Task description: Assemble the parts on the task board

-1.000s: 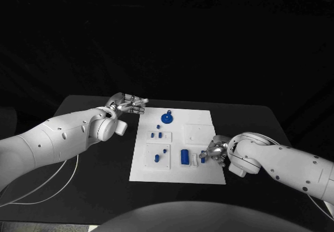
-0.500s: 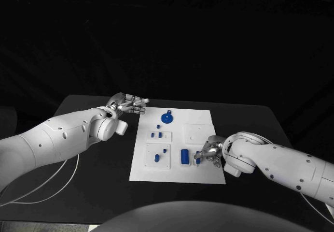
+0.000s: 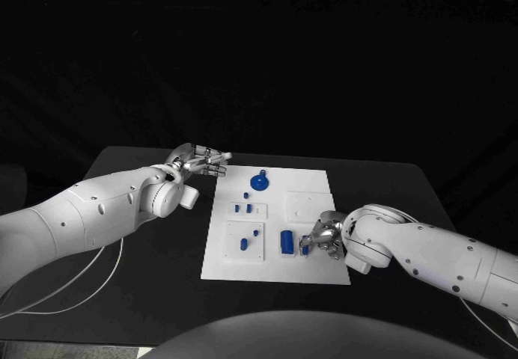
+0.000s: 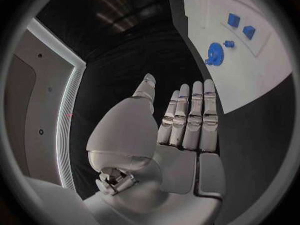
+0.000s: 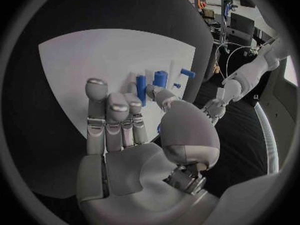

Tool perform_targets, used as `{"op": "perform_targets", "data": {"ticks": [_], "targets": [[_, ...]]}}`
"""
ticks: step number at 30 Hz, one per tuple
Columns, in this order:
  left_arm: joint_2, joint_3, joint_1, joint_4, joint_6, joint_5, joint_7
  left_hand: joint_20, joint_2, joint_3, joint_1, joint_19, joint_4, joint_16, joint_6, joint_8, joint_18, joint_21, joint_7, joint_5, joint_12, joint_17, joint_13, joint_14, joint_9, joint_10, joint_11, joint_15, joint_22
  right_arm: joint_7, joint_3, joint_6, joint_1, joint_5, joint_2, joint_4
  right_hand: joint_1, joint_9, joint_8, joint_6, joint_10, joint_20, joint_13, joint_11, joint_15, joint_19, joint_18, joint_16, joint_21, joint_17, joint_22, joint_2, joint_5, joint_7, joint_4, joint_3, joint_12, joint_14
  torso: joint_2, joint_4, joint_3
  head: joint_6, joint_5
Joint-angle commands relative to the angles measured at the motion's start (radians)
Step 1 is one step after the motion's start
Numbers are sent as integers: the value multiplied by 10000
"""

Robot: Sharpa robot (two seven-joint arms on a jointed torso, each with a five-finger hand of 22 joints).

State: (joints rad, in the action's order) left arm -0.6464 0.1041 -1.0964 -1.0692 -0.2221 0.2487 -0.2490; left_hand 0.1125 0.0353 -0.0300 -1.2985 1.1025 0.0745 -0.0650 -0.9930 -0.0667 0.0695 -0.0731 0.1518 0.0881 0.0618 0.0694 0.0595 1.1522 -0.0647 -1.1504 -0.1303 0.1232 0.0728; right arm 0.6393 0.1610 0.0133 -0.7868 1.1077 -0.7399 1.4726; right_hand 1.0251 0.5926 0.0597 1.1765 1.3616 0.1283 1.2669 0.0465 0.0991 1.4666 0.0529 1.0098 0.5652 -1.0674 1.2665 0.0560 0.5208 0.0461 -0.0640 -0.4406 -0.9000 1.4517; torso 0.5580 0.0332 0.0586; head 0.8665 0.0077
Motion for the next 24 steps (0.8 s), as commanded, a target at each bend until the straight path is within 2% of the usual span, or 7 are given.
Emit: {"op": "perform_targets", "data": {"ticks": [1,18,19,24], "targets": [[25,-8,0,-18,156,-39,-36,8,2,-13,122,-60,67,39,50,13,88,25,15,-19,-15,10,16,-32,-16,85,3,16,-3,-17,-14,-237,8,62,56,-39,68,-8,43,47,4,-54,-21,52,15,439,127,-59,-65,5,11,-31,-36,-18,-2072,-1949,43,5,-4,1,3,7,6],[21,-8,0,-23,169,-38,-18,8,2,-13,122,-60,67,39,50,13,88,25,15,-19,-15,10,16,-32,-16,85,3,16,-3,-59,-77,-401,10,72,171,-115,182,47,48,38,1,-64,-63,54,8,451,103,-61,-135,-1,4,-128,-432,-51,-2009,-1252,63,14,-3,-2,3,39,31],[21,-8,0,-23,169,-38,-16,8,2,-13,122,-60,67,39,50,13,88,25,15,-19,-15,10,16,-32,-16,85,3,16,-3,-63,-78,-402,10,70,172,-113,191,62,50,36,3,-65,-67,54,8,452,101,-64,-134,2,2,-135,-562,-59,-1997,-1179,65,15,-2,-3,4,41,35],[22,-8,0,-21,175,-38,-7,8,2,-13,122,-60,67,39,50,13,88,25,15,-19,-15,10,16,-32,-16,85,3,16,-3,-84,-82,-378,10,63,170,-109,334,178,46,-5,35,-67,-71,80,11,459,78,-73,-183,14,-51,-232,-1878,-205,-1761,-386,44,28,-6,-5,3,42,58]]}}
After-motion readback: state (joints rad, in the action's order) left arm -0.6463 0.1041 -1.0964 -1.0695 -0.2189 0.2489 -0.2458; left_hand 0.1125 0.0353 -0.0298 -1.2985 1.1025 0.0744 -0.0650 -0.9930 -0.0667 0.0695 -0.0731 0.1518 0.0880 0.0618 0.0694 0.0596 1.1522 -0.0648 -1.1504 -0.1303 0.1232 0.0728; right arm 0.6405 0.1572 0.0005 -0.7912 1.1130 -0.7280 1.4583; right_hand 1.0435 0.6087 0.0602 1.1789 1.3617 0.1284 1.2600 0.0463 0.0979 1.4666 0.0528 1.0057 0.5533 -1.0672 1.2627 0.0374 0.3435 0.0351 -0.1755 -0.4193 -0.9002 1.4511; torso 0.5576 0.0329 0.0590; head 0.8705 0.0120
